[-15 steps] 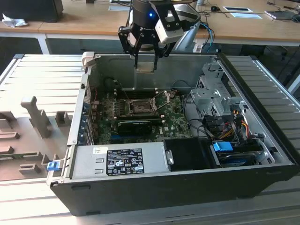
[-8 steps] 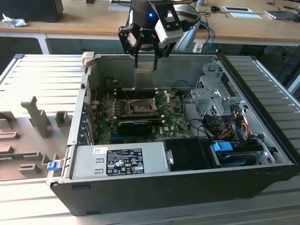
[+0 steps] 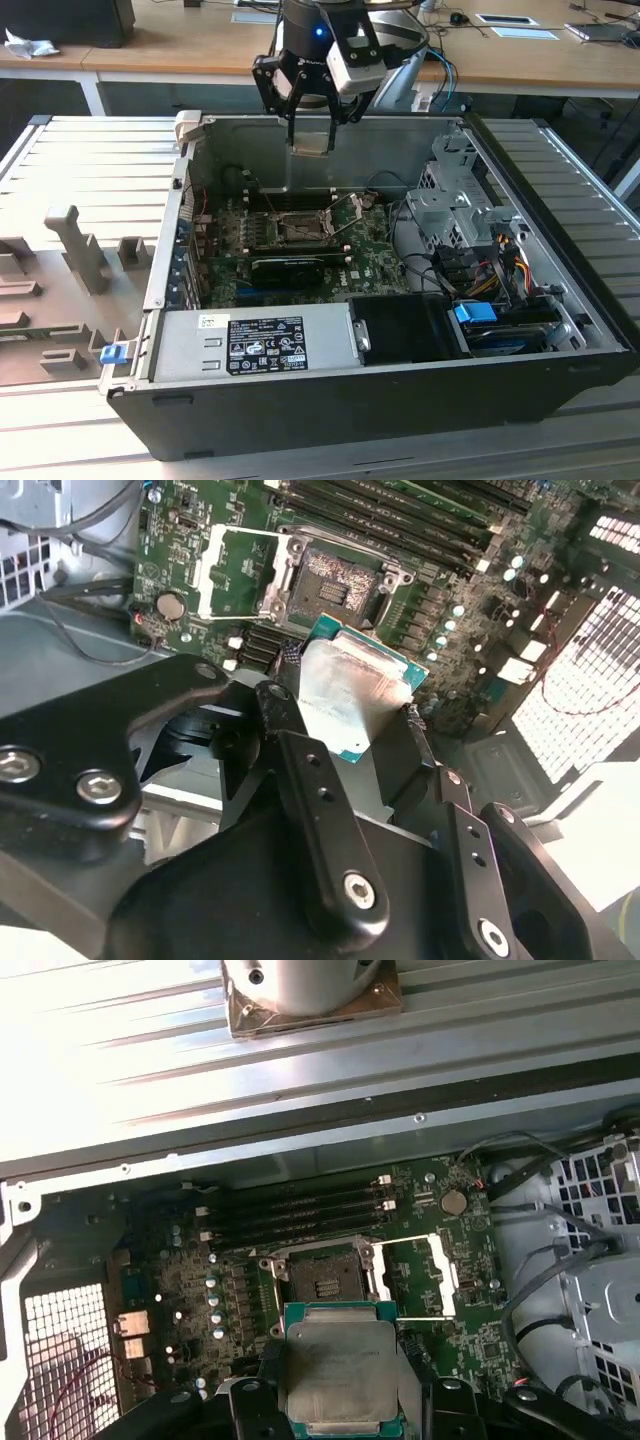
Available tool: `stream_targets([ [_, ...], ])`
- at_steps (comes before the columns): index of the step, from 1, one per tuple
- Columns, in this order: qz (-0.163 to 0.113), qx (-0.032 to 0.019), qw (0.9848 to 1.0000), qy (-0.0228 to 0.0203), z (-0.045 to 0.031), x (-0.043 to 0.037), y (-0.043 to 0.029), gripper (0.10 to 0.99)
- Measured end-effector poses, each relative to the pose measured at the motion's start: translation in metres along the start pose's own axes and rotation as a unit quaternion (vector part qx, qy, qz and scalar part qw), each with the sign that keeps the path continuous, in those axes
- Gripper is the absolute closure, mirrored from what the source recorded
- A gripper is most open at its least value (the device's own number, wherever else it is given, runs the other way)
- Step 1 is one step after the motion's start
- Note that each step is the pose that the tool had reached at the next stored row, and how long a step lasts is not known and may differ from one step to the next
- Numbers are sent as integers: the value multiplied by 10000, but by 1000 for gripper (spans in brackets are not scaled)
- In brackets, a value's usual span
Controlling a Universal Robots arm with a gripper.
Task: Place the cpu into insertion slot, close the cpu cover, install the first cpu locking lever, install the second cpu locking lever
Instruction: 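Place the cpu into insertion slot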
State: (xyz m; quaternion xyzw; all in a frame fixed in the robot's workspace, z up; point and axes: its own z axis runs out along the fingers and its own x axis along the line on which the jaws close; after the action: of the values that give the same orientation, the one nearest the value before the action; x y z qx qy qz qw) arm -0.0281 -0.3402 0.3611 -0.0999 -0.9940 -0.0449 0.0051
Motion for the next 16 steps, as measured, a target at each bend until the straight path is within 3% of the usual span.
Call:
stream_targets([
  [1,98,-1,10000,-9,1,0,0,557],
  [2,355,-2,9994,-33,4,0,0,557],
  [5,713,-6,9974,-65,7,-1,0,557],
  [16,819,-8,9966,-74,20,-1,-2,557],
])
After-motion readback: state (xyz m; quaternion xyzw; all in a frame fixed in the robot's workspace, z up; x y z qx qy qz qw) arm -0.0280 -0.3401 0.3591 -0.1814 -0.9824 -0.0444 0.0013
